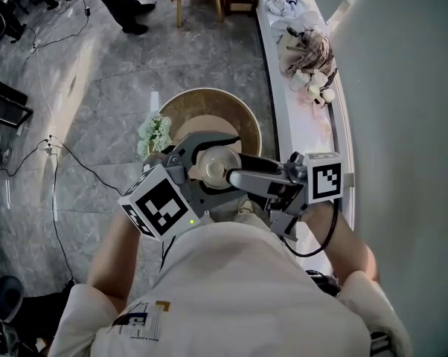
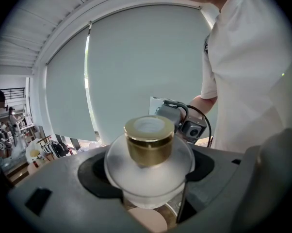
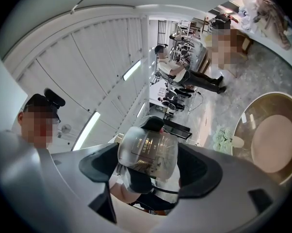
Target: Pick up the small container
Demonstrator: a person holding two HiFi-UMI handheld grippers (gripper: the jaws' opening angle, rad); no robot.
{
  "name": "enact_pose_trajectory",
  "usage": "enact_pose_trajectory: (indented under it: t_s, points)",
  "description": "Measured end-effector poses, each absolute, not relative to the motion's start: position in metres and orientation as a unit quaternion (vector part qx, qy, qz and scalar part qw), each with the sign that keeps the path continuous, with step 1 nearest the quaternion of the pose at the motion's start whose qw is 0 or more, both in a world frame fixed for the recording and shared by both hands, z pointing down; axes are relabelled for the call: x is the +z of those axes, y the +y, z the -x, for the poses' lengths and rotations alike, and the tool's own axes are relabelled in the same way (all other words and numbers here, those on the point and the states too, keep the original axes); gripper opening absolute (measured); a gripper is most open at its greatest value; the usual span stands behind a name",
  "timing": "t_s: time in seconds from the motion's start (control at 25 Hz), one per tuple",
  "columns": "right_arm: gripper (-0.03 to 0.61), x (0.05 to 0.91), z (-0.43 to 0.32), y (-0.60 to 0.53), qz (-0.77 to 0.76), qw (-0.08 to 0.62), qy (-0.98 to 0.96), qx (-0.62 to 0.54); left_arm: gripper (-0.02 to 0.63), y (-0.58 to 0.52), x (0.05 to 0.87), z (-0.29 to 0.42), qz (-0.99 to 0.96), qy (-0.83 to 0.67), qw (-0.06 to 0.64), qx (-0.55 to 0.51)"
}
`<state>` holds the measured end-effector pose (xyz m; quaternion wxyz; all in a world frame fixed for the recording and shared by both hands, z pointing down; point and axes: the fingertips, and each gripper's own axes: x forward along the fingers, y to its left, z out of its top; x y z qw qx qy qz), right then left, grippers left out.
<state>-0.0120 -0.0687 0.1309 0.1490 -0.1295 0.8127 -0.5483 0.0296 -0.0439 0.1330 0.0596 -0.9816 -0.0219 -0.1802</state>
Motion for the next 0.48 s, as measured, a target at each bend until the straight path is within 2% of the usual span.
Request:
enact_pose_trajectory:
  t_s: [0.48]
  points:
    - [0.365,0.1263,0.0132,-0.0753,0.128,0.158,0.811,-0.549,0.343,-0.0501,0.1299,-0.029,0.981,-0.028,0.06,-0.182]
